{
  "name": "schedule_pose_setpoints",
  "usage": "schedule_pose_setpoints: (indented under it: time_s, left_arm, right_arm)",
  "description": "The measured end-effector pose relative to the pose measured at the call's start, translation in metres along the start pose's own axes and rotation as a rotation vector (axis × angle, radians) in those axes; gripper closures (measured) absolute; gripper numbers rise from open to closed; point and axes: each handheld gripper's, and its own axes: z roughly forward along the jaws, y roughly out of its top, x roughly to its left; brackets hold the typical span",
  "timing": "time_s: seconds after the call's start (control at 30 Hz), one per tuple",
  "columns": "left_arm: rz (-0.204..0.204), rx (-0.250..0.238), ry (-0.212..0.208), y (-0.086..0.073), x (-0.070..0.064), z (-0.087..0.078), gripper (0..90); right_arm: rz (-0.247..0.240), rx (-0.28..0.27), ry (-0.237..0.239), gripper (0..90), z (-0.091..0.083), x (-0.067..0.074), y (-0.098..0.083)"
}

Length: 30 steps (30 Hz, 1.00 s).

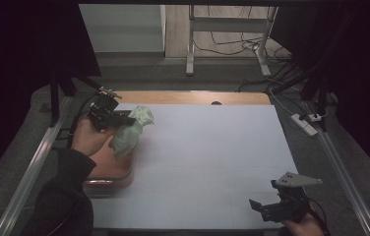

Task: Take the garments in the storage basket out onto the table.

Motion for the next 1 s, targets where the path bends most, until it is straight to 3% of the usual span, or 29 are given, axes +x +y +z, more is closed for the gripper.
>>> schedule_pose_setpoints:
  time_s: [1.0]
  left_arm:
    - [0.116,-0.002,-0.065,0.040,-0.043,0.025,78.2]
  right_arm:
    - [-0.001,0.000,0.003,0.0,0.000,0.000,0.000]
